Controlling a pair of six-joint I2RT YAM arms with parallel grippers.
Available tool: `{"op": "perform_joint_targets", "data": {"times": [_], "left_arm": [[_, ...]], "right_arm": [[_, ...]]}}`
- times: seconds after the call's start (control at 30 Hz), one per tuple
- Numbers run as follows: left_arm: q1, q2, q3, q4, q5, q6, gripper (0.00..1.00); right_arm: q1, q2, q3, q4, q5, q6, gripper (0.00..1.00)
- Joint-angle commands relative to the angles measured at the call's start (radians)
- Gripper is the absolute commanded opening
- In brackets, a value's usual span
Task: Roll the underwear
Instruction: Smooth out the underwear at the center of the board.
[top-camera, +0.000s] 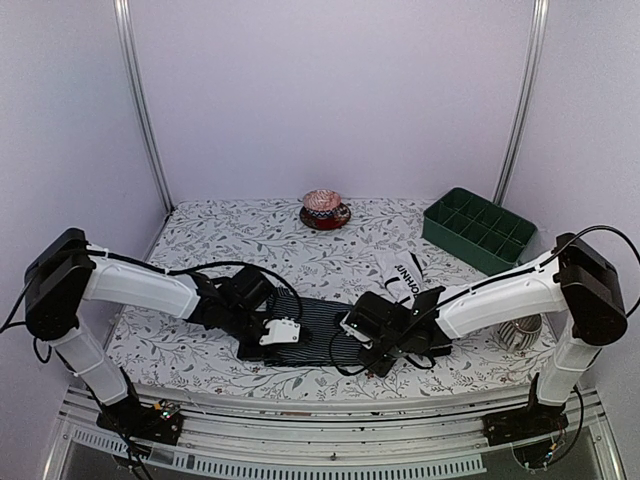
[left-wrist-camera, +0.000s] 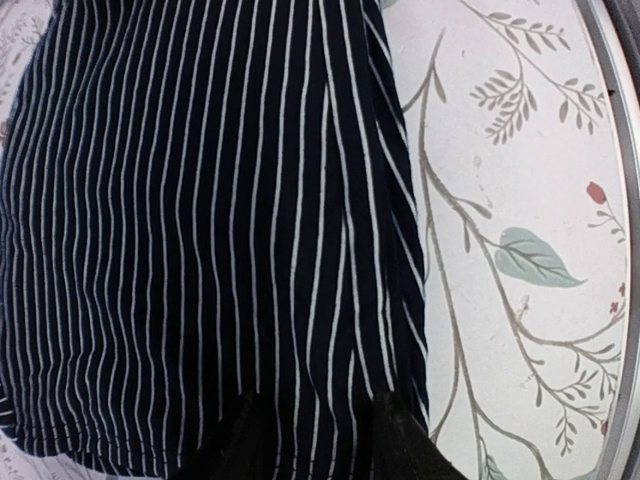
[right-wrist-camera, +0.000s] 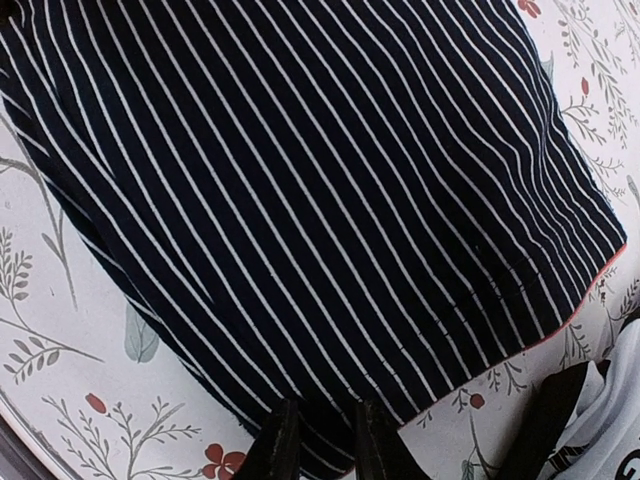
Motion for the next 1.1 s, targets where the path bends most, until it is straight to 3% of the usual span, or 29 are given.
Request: {"op": "perform_joint_targets", "data": {"times": [0.0, 0.1, 0.23, 0.5, 0.57, 0.8, 1.07], "left_arm": [[-0.010, -0.011, -0.047, -0.095, -0.013, 0.030, 0.40], [-0.010, -0.019, -0.058, -0.109, -0.011, 0.037, 0.42], [-0.007, -0.035, -0.042, -0.114, -0.007, 0.035, 0.53], [0.012, -0.130, 0.038, -0.134, 0.012, 0.022, 0.95], [0.024, -0.155, 0.050, -0.138, 0.020, 0.028, 0.98], [0.134, -0.163, 0.091, -0.041, 0.055, 0.000, 0.95], [0.231, 0.035, 0.195, 0.075, 0.011, -0.110, 0.44]], "right_arm": [[-0.002, -0.017, -0.049, -0.038, -0.060, 0.009, 0.20], [-0.001, -0.037, -0.051, -0.029, -0.117, -0.003, 0.20], [-0.001, -0.067, -0.008, -0.019, -0.111, -0.009, 0.24], [-0.065, -0.132, 0.123, -0.041, -0.025, 0.050, 0.34], [-0.092, -0.129, 0.142, -0.036, -0.020, 0.061, 0.34], [-0.163, -0.047, 0.185, -0.019, 0.042, 0.097, 0.29], [-0.166, 0.128, 0.213, -0.029, 0.113, 0.118, 0.16]]}}
